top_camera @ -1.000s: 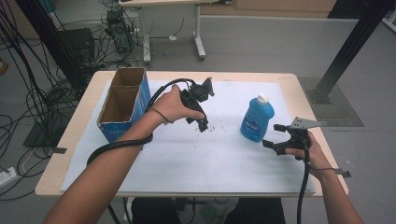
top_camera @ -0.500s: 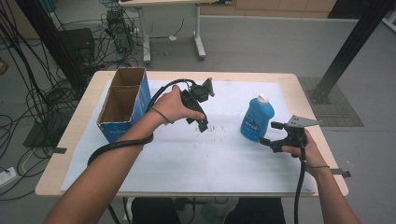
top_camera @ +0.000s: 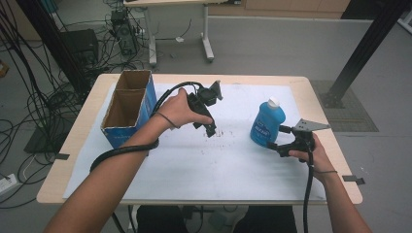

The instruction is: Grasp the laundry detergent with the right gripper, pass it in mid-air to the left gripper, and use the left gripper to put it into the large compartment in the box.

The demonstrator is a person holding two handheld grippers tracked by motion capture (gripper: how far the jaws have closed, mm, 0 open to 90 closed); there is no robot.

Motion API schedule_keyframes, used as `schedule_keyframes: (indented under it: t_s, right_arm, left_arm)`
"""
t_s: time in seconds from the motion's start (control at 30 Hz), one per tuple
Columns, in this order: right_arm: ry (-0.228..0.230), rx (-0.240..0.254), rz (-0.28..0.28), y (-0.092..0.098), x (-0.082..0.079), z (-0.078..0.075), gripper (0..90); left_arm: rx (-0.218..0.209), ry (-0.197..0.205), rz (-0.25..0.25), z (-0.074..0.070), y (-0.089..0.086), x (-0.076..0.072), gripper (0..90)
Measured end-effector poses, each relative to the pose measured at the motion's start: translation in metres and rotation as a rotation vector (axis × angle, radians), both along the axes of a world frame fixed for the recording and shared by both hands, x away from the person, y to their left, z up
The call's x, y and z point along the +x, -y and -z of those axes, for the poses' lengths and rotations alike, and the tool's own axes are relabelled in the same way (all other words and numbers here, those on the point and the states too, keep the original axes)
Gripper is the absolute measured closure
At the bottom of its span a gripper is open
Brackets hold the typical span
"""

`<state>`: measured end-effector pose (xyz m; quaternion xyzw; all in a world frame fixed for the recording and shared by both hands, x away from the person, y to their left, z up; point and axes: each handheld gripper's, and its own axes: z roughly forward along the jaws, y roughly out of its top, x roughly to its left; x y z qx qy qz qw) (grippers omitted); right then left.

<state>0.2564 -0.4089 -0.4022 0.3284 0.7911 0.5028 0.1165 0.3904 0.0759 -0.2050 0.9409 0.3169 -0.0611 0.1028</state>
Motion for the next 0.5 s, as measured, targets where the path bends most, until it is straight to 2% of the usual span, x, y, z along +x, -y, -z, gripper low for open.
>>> schedule_keyframes:
  t_s: [0.5]
  right_arm:
    - [0.003,0.014,0.002,-0.0055,0.0045,0.0066,5.0]
  left_arm:
    - [0.003,0.004,0.000,-0.0005,-0.0002,-0.0012,8.8]
